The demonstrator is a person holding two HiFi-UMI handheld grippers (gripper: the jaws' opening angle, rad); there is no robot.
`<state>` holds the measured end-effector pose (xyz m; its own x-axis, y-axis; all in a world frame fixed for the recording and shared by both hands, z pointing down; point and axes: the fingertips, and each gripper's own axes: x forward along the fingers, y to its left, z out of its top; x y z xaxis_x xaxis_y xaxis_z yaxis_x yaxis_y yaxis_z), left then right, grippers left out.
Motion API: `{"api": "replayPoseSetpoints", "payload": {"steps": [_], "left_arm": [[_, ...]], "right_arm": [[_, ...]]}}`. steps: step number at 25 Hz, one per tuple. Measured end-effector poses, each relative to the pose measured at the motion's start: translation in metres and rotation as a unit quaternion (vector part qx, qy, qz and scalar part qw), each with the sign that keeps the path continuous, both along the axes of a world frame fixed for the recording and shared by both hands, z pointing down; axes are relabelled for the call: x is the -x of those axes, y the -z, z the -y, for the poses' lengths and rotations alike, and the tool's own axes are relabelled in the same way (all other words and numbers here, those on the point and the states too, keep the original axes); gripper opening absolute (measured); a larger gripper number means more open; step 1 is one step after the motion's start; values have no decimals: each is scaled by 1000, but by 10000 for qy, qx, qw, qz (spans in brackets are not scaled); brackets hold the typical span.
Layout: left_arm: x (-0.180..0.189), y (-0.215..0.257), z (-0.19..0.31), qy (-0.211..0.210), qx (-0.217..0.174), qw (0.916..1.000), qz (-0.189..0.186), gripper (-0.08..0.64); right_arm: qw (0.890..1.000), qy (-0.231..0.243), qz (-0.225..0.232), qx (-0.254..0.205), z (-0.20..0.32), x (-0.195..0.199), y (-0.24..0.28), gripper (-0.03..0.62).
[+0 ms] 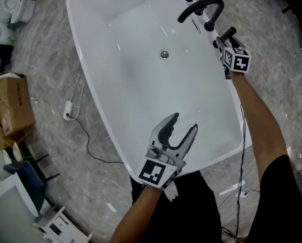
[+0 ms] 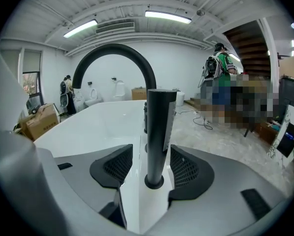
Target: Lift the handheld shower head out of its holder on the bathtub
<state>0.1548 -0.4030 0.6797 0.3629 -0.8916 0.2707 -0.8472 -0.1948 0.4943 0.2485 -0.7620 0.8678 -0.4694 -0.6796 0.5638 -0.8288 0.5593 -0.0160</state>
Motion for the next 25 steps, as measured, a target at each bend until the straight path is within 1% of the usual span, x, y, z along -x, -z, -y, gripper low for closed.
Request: {"api": "replayPoseSetpoints", "payload": {"steps": [3, 4, 7, 10, 17, 20, 25], "left_arm": [[-2, -6, -3, -27, 75, 10000, 17, 216], [-3, -7, -3, -39, 84, 10000, 21, 216], [-8, -8, -4, -103, 99, 9999, 21, 216], [-13, -7, -5, -142, 53, 9999, -26, 216], [-12, -3, -11, -80, 52, 10000, -30, 216], [-11, 2, -12, -118, 29, 9999, 11, 216], [-12, 10, -11, -214, -60, 9997, 43, 222]], "right_arm": [[10000, 6, -38, -39, 0, 2, -2, 214], [10000, 0, -68, -62, 1, 2, -3, 203], [9999, -102, -127, -13, 7, -4, -4, 122], [9998, -132, -94, 104, 12, -7, -2, 119], [9990, 190, -357, 214, 2, 2, -1, 114], [9983, 273, -463, 206, -1, 4, 2, 114], [9989, 272, -384, 40, 3, 7, 18, 112]]}}
